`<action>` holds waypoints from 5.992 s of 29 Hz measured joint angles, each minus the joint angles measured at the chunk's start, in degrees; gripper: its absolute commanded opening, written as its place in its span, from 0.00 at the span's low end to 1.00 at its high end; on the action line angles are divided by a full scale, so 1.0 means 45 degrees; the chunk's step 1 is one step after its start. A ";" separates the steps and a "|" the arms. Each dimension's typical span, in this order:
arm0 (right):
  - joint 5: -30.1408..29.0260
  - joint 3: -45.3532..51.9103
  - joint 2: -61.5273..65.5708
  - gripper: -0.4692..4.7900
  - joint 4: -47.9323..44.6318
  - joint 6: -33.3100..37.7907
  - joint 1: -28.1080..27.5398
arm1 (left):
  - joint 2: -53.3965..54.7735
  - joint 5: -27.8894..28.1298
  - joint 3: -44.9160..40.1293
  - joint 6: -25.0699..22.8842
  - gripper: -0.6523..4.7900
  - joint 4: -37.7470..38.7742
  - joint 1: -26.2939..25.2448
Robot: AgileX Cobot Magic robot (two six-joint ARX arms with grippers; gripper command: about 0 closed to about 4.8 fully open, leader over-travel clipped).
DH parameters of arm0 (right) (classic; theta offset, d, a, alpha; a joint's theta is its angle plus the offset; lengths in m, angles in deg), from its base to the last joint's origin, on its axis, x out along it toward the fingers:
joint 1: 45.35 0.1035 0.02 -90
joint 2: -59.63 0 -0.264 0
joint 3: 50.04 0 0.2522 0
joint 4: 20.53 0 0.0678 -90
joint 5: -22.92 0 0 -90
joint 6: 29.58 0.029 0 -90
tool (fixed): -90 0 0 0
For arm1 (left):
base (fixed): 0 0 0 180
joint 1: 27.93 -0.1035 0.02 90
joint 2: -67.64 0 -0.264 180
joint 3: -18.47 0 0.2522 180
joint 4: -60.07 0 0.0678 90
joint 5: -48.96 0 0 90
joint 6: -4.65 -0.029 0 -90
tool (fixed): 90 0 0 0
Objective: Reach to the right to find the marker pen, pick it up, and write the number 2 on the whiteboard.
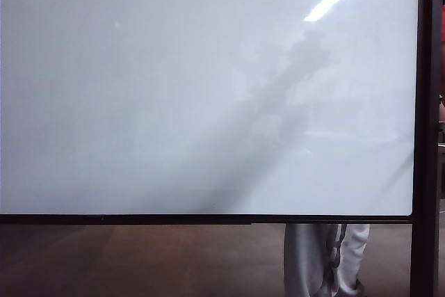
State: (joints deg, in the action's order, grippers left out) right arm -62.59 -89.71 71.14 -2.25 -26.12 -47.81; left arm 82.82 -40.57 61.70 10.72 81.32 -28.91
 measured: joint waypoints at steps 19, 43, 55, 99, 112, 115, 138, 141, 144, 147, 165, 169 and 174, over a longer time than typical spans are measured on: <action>-0.0039 -0.1734 0.5017 0.08 -0.3410 0.0000 -0.0005 | 0.5940 -0.2832 0.4265 0.0000 0.11 -0.0083 0.2429; -0.0947 -0.1719 0.9627 0.08 -0.5989 -0.0738 -0.0899 | 0.7023 -0.0719 0.5314 -0.1161 0.11 -0.0189 0.6965; -0.4677 -0.1719 1.4071 0.08 -1.0273 -0.0097 -0.3007 | 0.7023 -0.0680 0.5314 -0.1681 0.11 -0.1787 0.6970; -0.6348 -0.6275 2.3610 0.76 -1.5018 -0.0107 -0.3657 | 0.7072 -0.0665 0.5314 -0.1676 0.11 -0.1326 0.6965; -0.6373 -0.6727 2.3916 0.76 -1.4931 -0.0107 -0.3638 | 0.7140 -0.0665 0.5314 -0.1676 0.11 -0.1141 0.6965; -0.6387 -0.6795 2.3916 0.76 -1.4897 -0.0107 -0.3638 | 0.7159 -0.0665 0.5314 -0.1676 0.11 -0.1137 0.6965; -0.6960 -0.6878 2.4169 0.58 -1.4936 -0.0112 -0.3638 | 0.7223 -0.0665 0.5314 -0.1676 0.11 -0.1137 0.6965; -0.6960 -0.6883 2.4169 0.55 -1.5028 -0.0107 -0.3638 | 0.7223 -0.0665 0.5314 -0.1681 0.11 -0.1137 0.6965; -0.6965 -0.6883 2.4169 0.51 -1.5028 -0.0112 -0.3633 | 0.7223 -0.0665 0.5314 -0.1681 0.11 -0.1137 0.6965; -0.6960 -0.6883 2.4169 0.49 -1.5028 -0.0107 -0.3633 | 0.7223 -0.0665 0.5314 -0.1676 0.11 -0.1137 0.6965; -0.6921 -0.6883 2.4169 0.36 -1.5023 -0.0112 -0.3536 | 0.7227 -0.0665 0.5314 -0.1681 0.11 -0.1137 0.6970; -0.6916 -0.6883 2.4169 0.36 -1.5023 -0.0112 -0.3536 | 0.7227 -0.0665 0.5314 -0.1681 0.11 -0.1137 0.6970; -0.6625 -0.6887 2.4169 0.36 -1.5023 -0.0107 -0.3526 | 0.7227 -0.0665 0.5314 -0.1676 0.11 -0.1137 0.6970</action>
State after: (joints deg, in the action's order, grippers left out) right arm -92.40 -120.70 179.90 -69.86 -26.60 -63.68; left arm 115.34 -43.56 85.61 3.17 76.20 2.46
